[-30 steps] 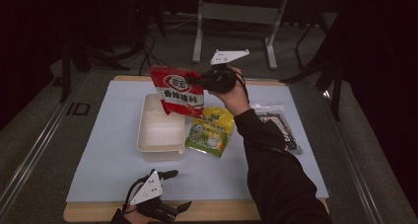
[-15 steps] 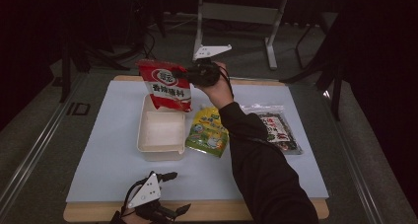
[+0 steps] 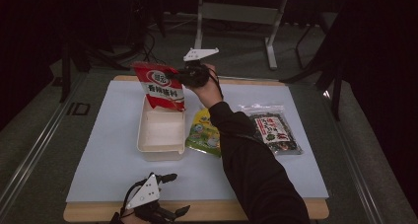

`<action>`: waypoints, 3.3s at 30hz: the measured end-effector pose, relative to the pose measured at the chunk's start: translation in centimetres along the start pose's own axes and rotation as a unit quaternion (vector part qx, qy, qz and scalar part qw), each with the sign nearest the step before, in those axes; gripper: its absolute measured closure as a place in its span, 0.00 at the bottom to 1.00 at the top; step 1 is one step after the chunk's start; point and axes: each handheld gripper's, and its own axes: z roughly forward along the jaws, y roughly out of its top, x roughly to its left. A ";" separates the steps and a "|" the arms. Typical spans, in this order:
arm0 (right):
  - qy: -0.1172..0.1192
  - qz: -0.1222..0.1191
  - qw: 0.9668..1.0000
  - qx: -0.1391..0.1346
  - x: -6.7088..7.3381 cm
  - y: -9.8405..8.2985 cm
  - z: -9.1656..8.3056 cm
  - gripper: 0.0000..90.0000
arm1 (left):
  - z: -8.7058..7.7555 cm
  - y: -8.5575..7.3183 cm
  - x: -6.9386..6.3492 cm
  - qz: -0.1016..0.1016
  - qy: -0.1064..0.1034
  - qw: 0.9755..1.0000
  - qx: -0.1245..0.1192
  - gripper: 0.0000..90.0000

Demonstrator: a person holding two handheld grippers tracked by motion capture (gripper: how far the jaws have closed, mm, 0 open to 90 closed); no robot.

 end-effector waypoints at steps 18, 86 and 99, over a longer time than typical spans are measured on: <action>0.002 0.031 1.000 0.001 -0.2 -2.0 1.4 0.98 | 0.2 0.0 -0.1 0.003 -0.003 1.000 0.001 0.03; -0.167 0.063 0.983 0.046 -2.2 -13.6 -24.0 0.76 | 1.6 0.2 0.5 0.005 -0.011 1.000 -0.002 0.03; -0.241 0.126 0.959 0.078 -5.0 -20.1 -30.3 0.98 | 1.8 0.1 0.6 0.001 -0.012 1.000 0.002 0.03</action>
